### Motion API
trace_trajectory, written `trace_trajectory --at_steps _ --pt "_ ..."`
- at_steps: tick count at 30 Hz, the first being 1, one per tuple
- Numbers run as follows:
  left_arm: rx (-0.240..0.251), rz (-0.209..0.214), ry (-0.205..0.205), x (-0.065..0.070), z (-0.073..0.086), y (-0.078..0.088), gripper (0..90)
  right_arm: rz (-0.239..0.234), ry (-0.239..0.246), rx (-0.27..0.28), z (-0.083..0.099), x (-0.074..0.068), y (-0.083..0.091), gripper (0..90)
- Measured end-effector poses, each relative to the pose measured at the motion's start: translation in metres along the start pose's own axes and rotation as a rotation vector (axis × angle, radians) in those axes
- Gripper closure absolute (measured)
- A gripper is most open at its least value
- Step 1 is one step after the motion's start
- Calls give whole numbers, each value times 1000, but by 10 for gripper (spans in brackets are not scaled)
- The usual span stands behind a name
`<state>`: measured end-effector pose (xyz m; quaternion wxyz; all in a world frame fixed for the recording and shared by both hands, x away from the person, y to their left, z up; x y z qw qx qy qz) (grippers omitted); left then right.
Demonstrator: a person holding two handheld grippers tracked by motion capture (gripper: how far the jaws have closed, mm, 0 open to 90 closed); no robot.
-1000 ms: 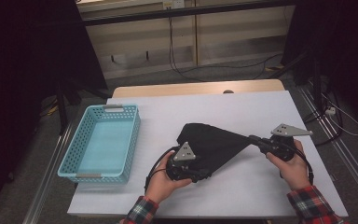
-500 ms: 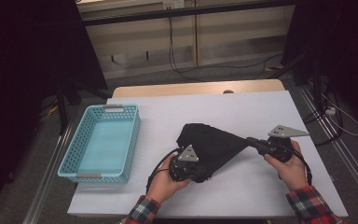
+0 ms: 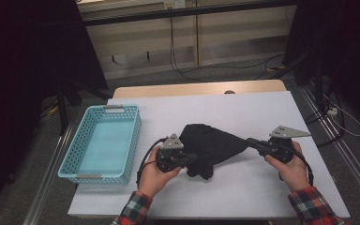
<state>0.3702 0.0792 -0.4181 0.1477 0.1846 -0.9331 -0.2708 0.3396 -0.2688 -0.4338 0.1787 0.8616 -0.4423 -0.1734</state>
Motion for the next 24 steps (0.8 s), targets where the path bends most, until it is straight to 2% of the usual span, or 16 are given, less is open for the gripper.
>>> trace_trajectory --at_steps 5,9,12,15,19,22,24 --pt "74 -43 53 -15 -3 16 900 -42 -3 -3 0 -6 -5 893" --pt "91 -78 85 -24 -2 22 900 -70 21 -25 0 -16 -11 888" --pt "95 -89 87 -27 -2 25 900 -85 33 -36 1 -20 -15 853" --pt "99 -91 89 -26 -2 26 900 -101 59 -50 2 -24 -16 770" --pt "103 -99 85 -26 -4 29 900 -128 78 -75 4 -30 -19 533" --pt "115 -101 88 -27 -5 31 900 -85 105 -104 7 -35 -23 395" --pt "124 -101 96 -27 -6 32 900 -80 108 -116 9 -37 -28 369"
Point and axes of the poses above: each handheld gripper's, and its own axes: y roughly backward along the jaws, z roughly out of its underside, x roughly to its right, the point moved 1 cm from there along -y, roughly forward along the jaws, and after that the axes turned 1 degree about y, right-handed, at the moved point
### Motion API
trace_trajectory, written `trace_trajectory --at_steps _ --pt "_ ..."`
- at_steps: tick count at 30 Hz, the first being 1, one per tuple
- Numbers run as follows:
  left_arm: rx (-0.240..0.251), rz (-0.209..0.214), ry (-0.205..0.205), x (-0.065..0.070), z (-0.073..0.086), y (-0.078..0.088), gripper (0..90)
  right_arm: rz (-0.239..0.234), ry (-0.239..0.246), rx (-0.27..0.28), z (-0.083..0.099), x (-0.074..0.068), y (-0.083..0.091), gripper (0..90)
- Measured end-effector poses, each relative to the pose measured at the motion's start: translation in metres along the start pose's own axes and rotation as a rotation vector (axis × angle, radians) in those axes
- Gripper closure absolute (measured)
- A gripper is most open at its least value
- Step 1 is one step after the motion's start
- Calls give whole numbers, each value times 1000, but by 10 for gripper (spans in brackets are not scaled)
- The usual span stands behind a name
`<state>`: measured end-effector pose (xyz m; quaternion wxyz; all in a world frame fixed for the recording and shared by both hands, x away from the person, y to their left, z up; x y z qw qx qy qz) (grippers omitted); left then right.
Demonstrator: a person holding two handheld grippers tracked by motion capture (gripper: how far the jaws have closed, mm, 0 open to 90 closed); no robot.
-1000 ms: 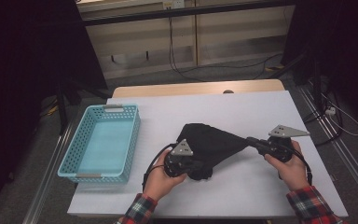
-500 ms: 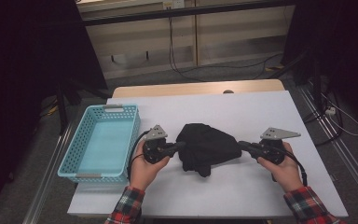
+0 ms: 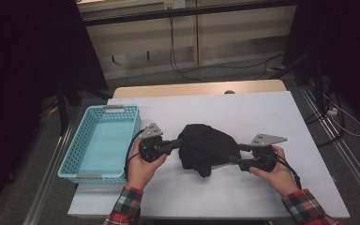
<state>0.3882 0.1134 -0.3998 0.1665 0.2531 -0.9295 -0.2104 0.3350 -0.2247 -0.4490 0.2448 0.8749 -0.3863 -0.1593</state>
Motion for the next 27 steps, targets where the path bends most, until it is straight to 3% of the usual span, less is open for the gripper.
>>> trace_trajectory --at_steps 4,7,9,12,16,18,22,25,27 --pt "16 1 -1 -1 -3 2 900 5 49 -50 1 -7 -11 338" --pt "33 2 -3 -2 -5 5 900 57 117 -94 1 -12 -18 409" --pt "43 -3 -3 -3 -7 8 900 103 133 -111 0 -11 -22 458" --pt "57 -10 0 -5 -10 12 900 175 132 -105 -2 -5 -22 584" --pt "63 -22 -3 -7 -11 15 900 201 102 -82 -4 5 -17 711" --pt "65 -30 -5 -8 -11 16 900 205 81 -69 -4 9 -14 712" --pt "108 -42 9 -11 -16 25 900 245 59 -43 -6 17 -4 803" --pt "68 -13 14 -10 -14 22 900 179 -11 5 -8 22 4 891" --pt "40 12 28 -7 -9 14 900 160 -6 13 -11 20 8 900"
Point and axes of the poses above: each handheld gripper's, and its own axes: y roughly backward along the jaws, z roughly out of its underside, x roughly to its right, the point moved 1 cm from there along -y, roughly forward along the jaws, and after that the axes turned 1 degree about y, right-handed, at the moved point
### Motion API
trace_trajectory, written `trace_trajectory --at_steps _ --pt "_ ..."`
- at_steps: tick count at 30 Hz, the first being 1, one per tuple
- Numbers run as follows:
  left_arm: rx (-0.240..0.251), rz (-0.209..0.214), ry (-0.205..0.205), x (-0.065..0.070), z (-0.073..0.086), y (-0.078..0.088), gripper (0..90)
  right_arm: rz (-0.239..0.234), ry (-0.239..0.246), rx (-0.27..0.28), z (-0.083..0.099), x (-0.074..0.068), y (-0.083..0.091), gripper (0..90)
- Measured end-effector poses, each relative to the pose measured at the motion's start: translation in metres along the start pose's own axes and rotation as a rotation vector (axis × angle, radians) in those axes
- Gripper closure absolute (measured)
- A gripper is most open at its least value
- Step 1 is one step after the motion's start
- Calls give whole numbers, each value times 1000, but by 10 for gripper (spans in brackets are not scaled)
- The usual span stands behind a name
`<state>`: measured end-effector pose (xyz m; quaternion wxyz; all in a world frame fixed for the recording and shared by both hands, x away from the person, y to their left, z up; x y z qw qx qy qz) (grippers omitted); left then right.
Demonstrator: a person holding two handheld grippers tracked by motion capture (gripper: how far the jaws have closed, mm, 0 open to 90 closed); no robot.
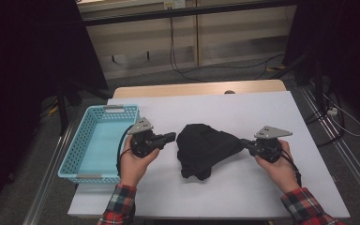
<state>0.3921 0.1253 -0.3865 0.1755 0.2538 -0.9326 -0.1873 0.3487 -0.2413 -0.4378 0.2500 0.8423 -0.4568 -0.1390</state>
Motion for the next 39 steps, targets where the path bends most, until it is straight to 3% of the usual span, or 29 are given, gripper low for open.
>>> trace_trajectory --at_steps 2,9,14,17,23,32,36,39 --pt "-10 13 1 3 4 -8 891 -8 6 9 -2 -2 2 900" --pt "-101 85 -42 22 18 -30 627 -9 -29 18 1 5 8 900" --pt "-145 90 -116 34 29 -46 412 -3 -54 35 2 10 12 900" --pt "-176 106 -132 41 35 -54 353 1 -65 40 2 11 13 900" --pt "-186 106 -151 46 41 -64 223 5 -70 48 2 12 13 900" --pt "-223 81 -185 46 54 -75 180 6 -117 75 1 17 15 900" --pt "-241 49 -205 41 57 -75 234 1 -118 68 2 16 15 900" --pt "-235 36 -184 36 56 -72 282 1 -119 73 2 16 15 900"
Point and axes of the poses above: each handheld gripper's, and its own axes: y roughly backward along the jaws, z roughly out of its underside, x roughly to its right, the point moved 1 cm from there along -y, roughly forward along the jaws, and after that the axes turned 1 degree about y, right-handed, at the moved point
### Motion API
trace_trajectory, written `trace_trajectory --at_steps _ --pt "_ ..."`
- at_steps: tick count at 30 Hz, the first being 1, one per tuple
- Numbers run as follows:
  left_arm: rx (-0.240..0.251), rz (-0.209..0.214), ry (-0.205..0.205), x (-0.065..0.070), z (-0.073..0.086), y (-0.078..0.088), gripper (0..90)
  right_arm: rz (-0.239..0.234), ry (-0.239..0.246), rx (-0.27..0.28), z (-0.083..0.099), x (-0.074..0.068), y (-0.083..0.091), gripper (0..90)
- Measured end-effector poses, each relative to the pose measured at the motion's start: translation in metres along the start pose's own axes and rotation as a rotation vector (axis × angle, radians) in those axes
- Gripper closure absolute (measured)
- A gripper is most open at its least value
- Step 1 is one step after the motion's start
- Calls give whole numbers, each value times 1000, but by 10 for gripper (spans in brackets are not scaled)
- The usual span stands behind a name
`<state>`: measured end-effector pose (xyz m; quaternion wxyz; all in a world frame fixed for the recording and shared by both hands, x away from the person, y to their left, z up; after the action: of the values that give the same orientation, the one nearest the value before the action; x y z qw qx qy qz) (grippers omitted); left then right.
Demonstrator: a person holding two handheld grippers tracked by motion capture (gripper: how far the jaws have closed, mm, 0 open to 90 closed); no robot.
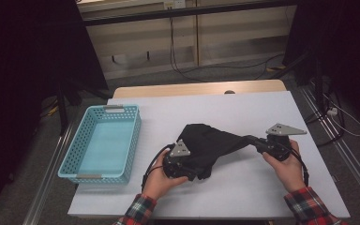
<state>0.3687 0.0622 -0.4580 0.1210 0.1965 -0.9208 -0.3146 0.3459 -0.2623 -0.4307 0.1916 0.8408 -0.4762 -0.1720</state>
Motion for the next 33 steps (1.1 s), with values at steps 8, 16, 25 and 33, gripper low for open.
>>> trace_trajectory --at_steps 8,16,25,33 --pt "-26 -36 31 -9 0 8 526 2 -7 10 0 1 1 900" --pt "9 -36 89 -18 -7 22 745 3 -4 24 -2 2 4 900" --pt "130 -32 143 -27 -31 58 801 -13 5 34 -6 -2 8 900" --pt "156 -39 145 -26 -45 69 810 -52 17 39 -12 -11 7 900"
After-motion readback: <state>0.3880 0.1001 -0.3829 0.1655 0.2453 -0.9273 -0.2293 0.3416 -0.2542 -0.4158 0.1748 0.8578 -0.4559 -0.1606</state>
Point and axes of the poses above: each handheld gripper's, and its own axes: y roughly backward along the jaws, z roughly out of its underside, x roughly to its right, the point moved 1 cm from there along -y, roughly forward along the jaws, and after that the axes turned 1 degree about y, right-handed, at the moved point
